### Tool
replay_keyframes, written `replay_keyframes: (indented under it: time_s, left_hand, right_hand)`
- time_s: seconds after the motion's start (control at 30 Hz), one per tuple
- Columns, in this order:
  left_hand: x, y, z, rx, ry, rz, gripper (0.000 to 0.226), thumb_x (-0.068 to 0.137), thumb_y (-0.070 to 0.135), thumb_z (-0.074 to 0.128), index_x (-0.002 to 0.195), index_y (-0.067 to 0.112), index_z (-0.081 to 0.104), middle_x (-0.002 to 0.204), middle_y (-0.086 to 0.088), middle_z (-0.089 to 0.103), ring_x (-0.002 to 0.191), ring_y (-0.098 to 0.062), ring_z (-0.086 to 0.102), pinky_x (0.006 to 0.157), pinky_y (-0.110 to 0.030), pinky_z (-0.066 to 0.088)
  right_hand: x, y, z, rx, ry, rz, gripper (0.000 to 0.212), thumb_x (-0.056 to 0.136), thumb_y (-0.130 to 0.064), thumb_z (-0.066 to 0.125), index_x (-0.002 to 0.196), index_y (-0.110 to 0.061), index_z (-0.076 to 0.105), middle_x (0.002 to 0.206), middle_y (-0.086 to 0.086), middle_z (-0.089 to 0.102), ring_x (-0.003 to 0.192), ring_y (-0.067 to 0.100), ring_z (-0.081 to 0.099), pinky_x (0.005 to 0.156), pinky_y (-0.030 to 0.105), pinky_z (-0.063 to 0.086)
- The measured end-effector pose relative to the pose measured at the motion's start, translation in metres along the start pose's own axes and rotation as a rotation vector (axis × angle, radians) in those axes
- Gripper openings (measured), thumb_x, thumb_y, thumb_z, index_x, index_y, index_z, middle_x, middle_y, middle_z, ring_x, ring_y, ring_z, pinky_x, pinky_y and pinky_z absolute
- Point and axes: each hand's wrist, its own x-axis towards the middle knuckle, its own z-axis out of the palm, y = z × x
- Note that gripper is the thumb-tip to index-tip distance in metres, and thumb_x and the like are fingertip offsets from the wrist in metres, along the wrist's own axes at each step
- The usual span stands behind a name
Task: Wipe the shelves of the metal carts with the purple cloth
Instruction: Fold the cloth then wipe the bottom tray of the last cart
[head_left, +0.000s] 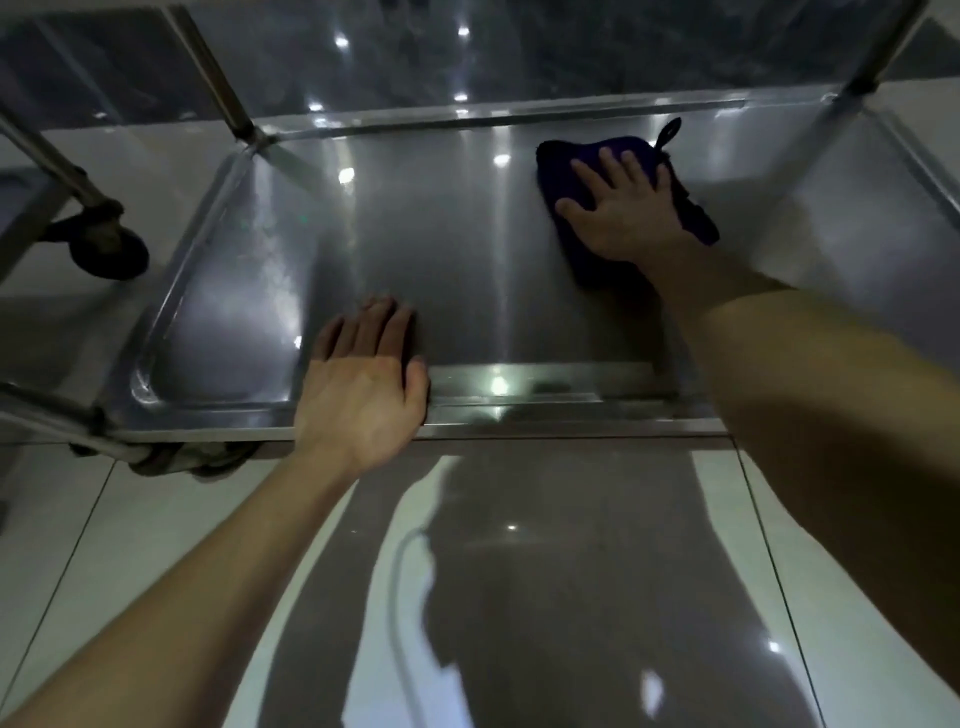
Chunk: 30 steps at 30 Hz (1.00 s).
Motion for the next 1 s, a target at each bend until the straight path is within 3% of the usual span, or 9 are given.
replay_keyframes:
  time_s: [0.23, 0.4, 0.57, 0.7, 0.77, 0.87, 0.93, 1.0]
  left_hand:
    - [-0.001, 0.001, 0.003, -0.024, 0.089, 0.004, 0.069, 0.102, 0.043, 0.036, 0.162, 0.011, 0.048, 0.169, -0.01, 0.046, 0.159, -0.026, 0.04, 0.131, -0.048, 0.026]
    - [-0.006, 0.003, 0.001, -0.133, 0.229, -0.054, 0.064, 0.102, 0.035, 0.043, 0.158, 0.006, 0.046, 0.157, -0.017, 0.057, 0.145, -0.032, 0.052, 0.124, -0.049, 0.037]
    - [-0.01, 0.006, 0.0, -0.264, 0.336, -0.113, 0.044, 0.104, 0.024, 0.043, 0.141, 0.005, 0.056, 0.133, -0.018, 0.062, 0.124, -0.038, 0.057, 0.112, -0.05, 0.043]
    - [-0.025, 0.003, -0.012, -0.423, 0.442, -0.124, 0.031, 0.104, 0.015, 0.057, 0.133, 0.004, 0.059, 0.129, -0.017, 0.061, 0.121, -0.036, 0.056, 0.108, -0.051, 0.047]
    - [-0.042, -0.015, -0.018, -0.475, 0.621, -0.23, 0.03, 0.101, 0.017, 0.066, 0.127, 0.004, 0.059, 0.12, -0.013, 0.059, 0.112, -0.029, 0.055, 0.102, -0.045, 0.047]
    - [-0.069, -0.063, -0.029, -0.595, 0.841, -0.616, 0.045, 0.094, 0.027, 0.075, 0.124, 0.0, 0.055, 0.119, -0.011, 0.051, 0.108, -0.028, 0.051, 0.098, -0.049, 0.049]
    - [-0.078, -0.098, -0.036, -0.68, 0.92, -0.819, 0.063, 0.089, 0.033, 0.081, 0.13, -0.003, 0.05, 0.129, -0.016, 0.048, 0.116, -0.036, 0.052, 0.104, -0.054, 0.049]
    - [-0.081, -0.129, -0.044, -0.781, 0.924, -0.87, 0.087, 0.084, 0.04, 0.087, 0.145, -0.005, 0.043, 0.145, -0.021, 0.045, 0.132, -0.037, 0.048, 0.116, -0.039, 0.043]
  right_hand:
    - [0.029, -0.097, 0.017, -0.016, -0.038, -0.252, 0.075, 0.106, -0.071, 0.019, 0.173, -0.038, 0.007, 0.182, 0.0, -0.006, 0.167, 0.025, -0.011, 0.129, 0.058, -0.016]
    - [-0.039, -0.122, 0.034, -0.03, -0.061, -0.379, 0.074, 0.104, -0.072, 0.014, 0.171, -0.043, 0.006, 0.181, -0.006, -0.007, 0.166, 0.018, -0.012, 0.131, 0.054, -0.015]
    - [-0.137, -0.115, 0.052, -0.022, -0.106, -0.527, 0.073, 0.101, -0.075, 0.009, 0.169, -0.048, 0.002, 0.178, -0.015, -0.011, 0.164, 0.009, -0.016, 0.13, 0.046, -0.019]
    - [-0.163, -0.119, 0.048, -0.006, -0.127, -0.537, 0.072, 0.102, -0.075, 0.008, 0.169, -0.051, 0.005, 0.179, -0.015, -0.008, 0.164, 0.007, -0.015, 0.132, 0.047, -0.014]
    - [-0.162, -0.119, 0.044, -0.01, -0.134, -0.534, 0.071, 0.102, -0.076, 0.007, 0.169, -0.052, 0.005, 0.179, -0.015, -0.008, 0.164, 0.007, -0.015, 0.133, 0.047, -0.013]
    - [-0.161, -0.118, 0.043, -0.004, -0.136, -0.539, 0.072, 0.101, -0.078, 0.006, 0.168, -0.054, 0.004, 0.179, -0.017, -0.009, 0.164, 0.005, -0.016, 0.133, 0.045, -0.014]
    - [-0.16, -0.118, 0.043, -0.01, -0.133, -0.525, 0.072, 0.1, -0.078, 0.005, 0.168, -0.054, 0.005, 0.179, -0.018, -0.009, 0.163, 0.005, -0.016, 0.133, 0.046, -0.013]
    - [-0.16, -0.119, 0.043, -0.02, -0.13, -0.512, 0.073, 0.1, -0.078, 0.005, 0.168, -0.054, 0.005, 0.179, -0.018, -0.009, 0.163, 0.004, -0.017, 0.133, 0.046, -0.012]
